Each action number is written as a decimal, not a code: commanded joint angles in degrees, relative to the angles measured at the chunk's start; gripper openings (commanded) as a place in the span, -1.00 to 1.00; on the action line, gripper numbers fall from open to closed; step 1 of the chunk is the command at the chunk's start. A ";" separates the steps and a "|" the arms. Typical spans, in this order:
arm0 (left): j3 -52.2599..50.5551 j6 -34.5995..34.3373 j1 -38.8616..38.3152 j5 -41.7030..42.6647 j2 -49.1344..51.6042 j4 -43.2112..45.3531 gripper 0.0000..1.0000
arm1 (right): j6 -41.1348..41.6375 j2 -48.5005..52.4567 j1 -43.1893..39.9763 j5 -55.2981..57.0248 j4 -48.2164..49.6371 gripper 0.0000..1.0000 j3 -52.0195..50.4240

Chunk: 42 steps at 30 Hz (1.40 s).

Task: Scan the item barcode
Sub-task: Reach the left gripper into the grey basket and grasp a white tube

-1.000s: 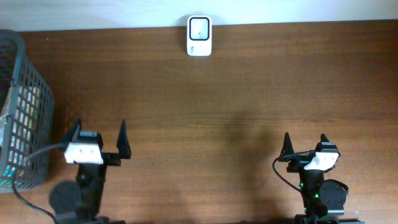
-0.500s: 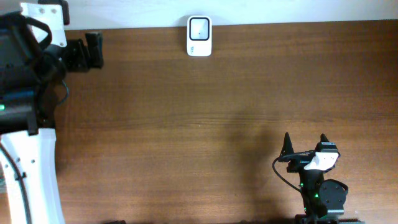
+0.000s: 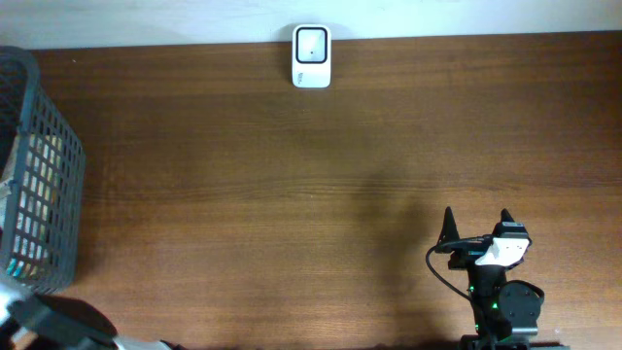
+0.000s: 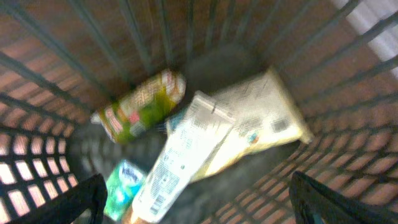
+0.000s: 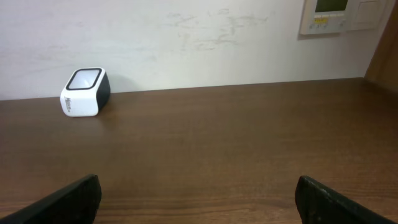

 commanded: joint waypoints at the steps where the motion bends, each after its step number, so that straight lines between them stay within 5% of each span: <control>1: 0.17 5.51 0.04 0.55 6.29 -2.60 0.83 | 0.07 -0.44 -0.33 0.11 -0.28 0.97 -0.42; 18: -0.09 10.21 0.04 -4.00 26.53 -7.93 0.67 | 0.07 -0.44 -0.33 0.11 -0.28 0.98 -0.42; 20: -0.09 10.19 0.04 -4.22 27.15 -7.54 0.28 | 0.07 -0.44 -0.33 0.11 -0.28 0.97 -0.42; 21: -0.09 10.19 0.04 -4.20 27.17 -7.23 -0.23 | 0.07 -0.44 -0.33 0.11 -0.28 0.97 -0.42; 26: 0.02 9.75 0.04 -4.17 27.12 -7.80 -1.00 | 0.07 -0.44 -0.33 0.11 -0.28 0.97 -0.42; 29: 3.65 7.43 0.02 -2.73 26.67 -11.08 -1.00 | 0.07 -0.44 -0.33 0.11 -0.28 0.97 -0.42; 35: 27.08 6.14 -2.08 7.43 21.24 -22.36 -1.00 | 0.07 -0.44 -0.33 0.11 -0.28 0.97 -0.42; 42: 40.83 5.90 -17.84 4.37 4.24 -22.36 -1.00 | 0.07 -0.44 -0.33 0.11 -0.28 0.97 -0.42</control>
